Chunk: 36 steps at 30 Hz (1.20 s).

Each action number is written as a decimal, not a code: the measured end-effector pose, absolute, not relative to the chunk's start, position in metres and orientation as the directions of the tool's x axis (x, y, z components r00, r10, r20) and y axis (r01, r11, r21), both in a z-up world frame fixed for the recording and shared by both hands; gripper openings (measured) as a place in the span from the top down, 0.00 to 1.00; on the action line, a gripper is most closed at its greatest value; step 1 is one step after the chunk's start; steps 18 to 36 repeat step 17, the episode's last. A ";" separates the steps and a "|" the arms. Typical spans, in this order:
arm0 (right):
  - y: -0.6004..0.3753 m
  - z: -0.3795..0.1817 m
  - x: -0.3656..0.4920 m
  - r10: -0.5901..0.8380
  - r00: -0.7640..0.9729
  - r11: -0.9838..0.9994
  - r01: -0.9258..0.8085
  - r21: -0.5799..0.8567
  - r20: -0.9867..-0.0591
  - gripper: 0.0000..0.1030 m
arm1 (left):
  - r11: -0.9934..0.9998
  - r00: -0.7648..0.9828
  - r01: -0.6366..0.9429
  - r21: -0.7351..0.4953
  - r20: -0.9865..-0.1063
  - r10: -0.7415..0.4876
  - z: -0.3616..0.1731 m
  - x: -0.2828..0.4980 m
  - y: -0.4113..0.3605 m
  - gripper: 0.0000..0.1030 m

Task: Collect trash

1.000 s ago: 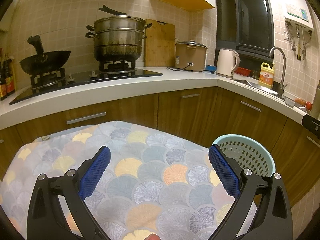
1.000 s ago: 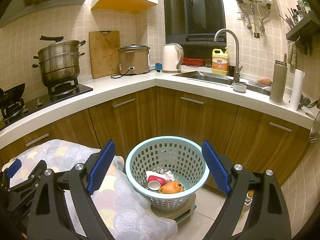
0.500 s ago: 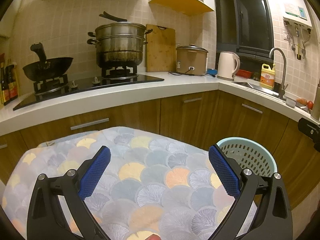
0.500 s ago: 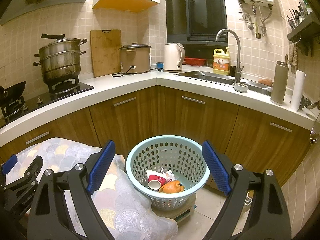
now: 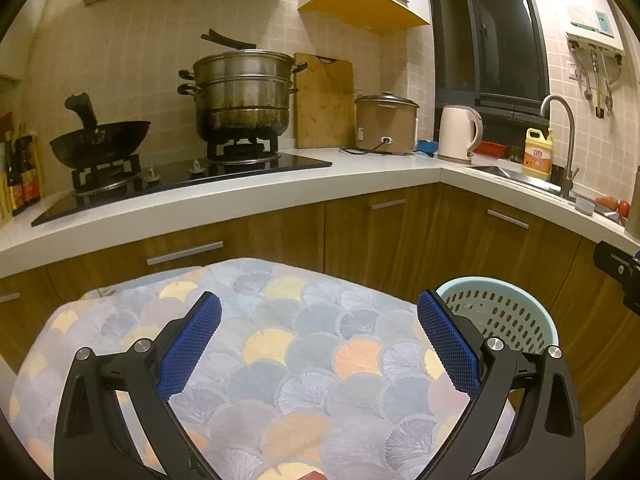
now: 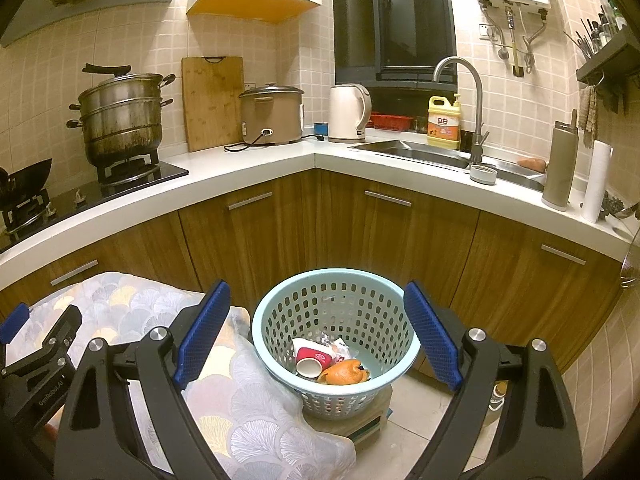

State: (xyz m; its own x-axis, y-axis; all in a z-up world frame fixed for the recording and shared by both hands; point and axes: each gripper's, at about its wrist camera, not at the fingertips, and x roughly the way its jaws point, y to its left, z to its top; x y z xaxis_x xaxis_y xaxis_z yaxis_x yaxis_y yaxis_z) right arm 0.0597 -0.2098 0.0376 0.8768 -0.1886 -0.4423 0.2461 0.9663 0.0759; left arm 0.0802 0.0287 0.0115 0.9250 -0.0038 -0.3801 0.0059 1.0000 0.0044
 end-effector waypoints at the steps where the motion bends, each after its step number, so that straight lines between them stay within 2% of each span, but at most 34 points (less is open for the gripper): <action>1: -0.211 0.037 0.060 -0.188 0.876 0.966 0.246 0.076 -0.444 0.18 | 1.000 0.925 0.001 0.008 -0.380 0.002 0.011 0.080 0.028 0.07; 12: -0.208 0.034 0.065 -0.180 0.877 0.972 0.228 0.057 -0.445 0.16 | 1.000 0.915 0.025 -0.015 -0.402 -0.029 0.011 0.083 0.029 0.07; 36: -0.206 0.033 0.067 -0.160 0.877 0.976 0.210 0.062 -0.452 0.16 | 1.000 0.921 0.009 -0.001 -0.390 -0.008 0.013 0.080 0.028 0.07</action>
